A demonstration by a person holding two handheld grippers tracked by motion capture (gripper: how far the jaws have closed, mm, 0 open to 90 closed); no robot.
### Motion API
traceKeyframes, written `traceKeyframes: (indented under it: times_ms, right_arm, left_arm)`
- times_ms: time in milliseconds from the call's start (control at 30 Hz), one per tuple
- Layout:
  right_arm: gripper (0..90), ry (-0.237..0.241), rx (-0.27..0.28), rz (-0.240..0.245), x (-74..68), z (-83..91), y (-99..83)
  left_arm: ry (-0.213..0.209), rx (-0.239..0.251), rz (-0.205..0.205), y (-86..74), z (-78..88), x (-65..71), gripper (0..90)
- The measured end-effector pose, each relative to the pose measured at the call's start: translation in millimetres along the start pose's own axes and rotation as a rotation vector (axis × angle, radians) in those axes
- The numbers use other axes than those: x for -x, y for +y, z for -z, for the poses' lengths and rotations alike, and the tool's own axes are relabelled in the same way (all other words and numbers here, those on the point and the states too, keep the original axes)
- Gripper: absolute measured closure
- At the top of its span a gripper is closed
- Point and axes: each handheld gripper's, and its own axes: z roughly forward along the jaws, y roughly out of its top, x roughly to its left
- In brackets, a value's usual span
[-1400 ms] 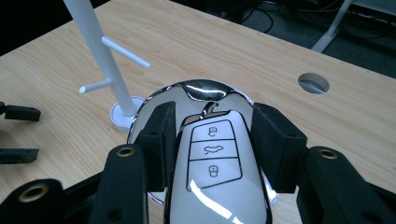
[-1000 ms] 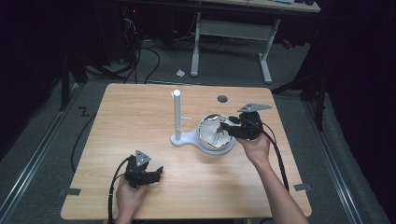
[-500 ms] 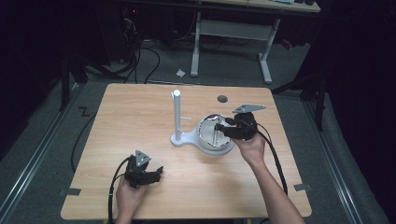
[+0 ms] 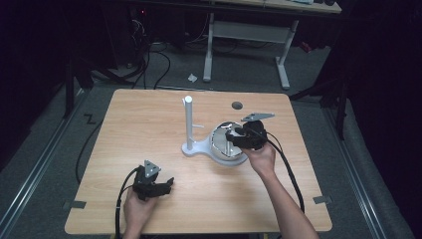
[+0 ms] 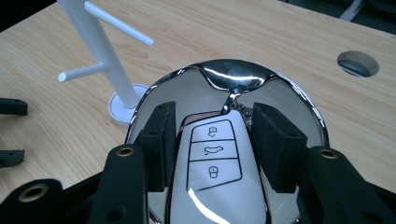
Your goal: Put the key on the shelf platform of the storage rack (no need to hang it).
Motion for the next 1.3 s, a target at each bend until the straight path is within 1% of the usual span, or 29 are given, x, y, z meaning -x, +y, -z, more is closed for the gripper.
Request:
traceKeyframes:
  times_ms: [100,333,400,633,733,967,1067,1200,1300]
  right_arm:
    - [51.9,-0.002,-0.004,-0.009,-0.2,-4.1,-0.5]
    - [51.9,-0.008,-0.014,-0.001,0.1,-12.3,-1.1]
    - [51.9,-0.008,-0.018,-0.007,-0.7,-14.9,-1.3]
    - [51.8,-0.007,-0.026,0.002,-3.4,-23.5,-0.5]
    - [51.6,-0.001,-0.029,-0.006,-3.4,-27.2,-1.0]
    - [51.1,-0.004,-0.049,-0.010,-2.5,-34.1,-3.7]
    - [50.3,-0.007,-0.055,-0.007,-2.3,-34.8,-4.5]
    - [45.6,-0.003,-0.049,-0.010,-2.2,-33.2,-3.9]
    - [45.6,-0.010,-0.050,-0.006,-1.1,-29.7,-3.9]
  left_arm:
    - [0.000,0.000,0.000,0.0,0.0,-0.1,22.8]
    - [0.000,-0.001,0.000,0.0,0.1,-0.1,22.9]
    - [0.000,0.000,0.000,0.0,0.0,-0.1,22.9]
    - [0.000,-0.002,-0.001,0.0,0.2,-0.3,22.9]
    - [0.000,-0.002,0.000,0.0,0.2,-0.2,22.9]
    - [0.000,-0.002,0.000,0.0,0.2,-0.2,22.8]
    - [0.000,-0.002,0.000,0.1,0.2,-0.3,22.8]
    - [0.000,-0.002,0.000,0.1,0.2,-0.2,22.8]
    - [0.000,-0.002,-0.002,0.1,0.2,-0.4,22.8]
